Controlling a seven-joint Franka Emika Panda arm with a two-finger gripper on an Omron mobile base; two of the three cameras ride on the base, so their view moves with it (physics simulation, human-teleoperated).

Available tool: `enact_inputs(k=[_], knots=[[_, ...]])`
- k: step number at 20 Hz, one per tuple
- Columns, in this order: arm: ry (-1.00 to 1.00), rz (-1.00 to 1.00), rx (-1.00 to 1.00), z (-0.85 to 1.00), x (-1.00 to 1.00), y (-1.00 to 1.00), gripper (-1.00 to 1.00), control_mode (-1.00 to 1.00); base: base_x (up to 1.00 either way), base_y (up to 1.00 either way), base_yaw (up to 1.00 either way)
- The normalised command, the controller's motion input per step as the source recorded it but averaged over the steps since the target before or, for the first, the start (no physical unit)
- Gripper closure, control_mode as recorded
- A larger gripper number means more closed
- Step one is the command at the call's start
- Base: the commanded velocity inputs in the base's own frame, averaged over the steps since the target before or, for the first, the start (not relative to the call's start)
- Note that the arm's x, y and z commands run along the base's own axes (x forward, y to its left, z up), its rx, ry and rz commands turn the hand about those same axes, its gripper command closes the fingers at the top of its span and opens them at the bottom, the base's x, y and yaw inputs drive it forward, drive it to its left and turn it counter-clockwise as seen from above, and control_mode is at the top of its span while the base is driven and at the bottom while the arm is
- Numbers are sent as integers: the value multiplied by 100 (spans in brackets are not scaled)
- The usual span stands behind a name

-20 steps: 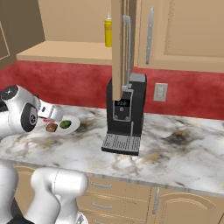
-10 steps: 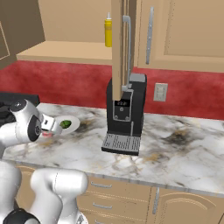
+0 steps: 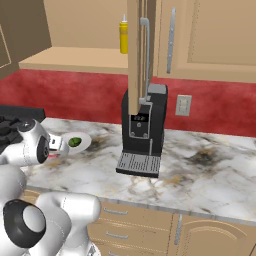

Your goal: Pick the avocado and bread from the counter and place them on the plate. Then pick the jam from the cabinet and place it next to the plate. Lastly close the cabinet door.

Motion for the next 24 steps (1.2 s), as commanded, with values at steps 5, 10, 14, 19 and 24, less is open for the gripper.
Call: enact_inputs(k=[5, 10, 14, 19, 24], knots=[[3, 6, 0, -27, 15, 17, 100, -100, 0, 0, 0], [0, 0, 0, -35, 10, 1, 100, -100, 0, 0, 0], [-3, 0, 0, -34, 18, 0, 100, -100, 0, 0, 0], [-5, 0, 0, -15, 19, 0, 100, -100, 0, 0, 0], [-7, 0, 0, -13, 13, 0, 100, -100, 0, 0, 0]])
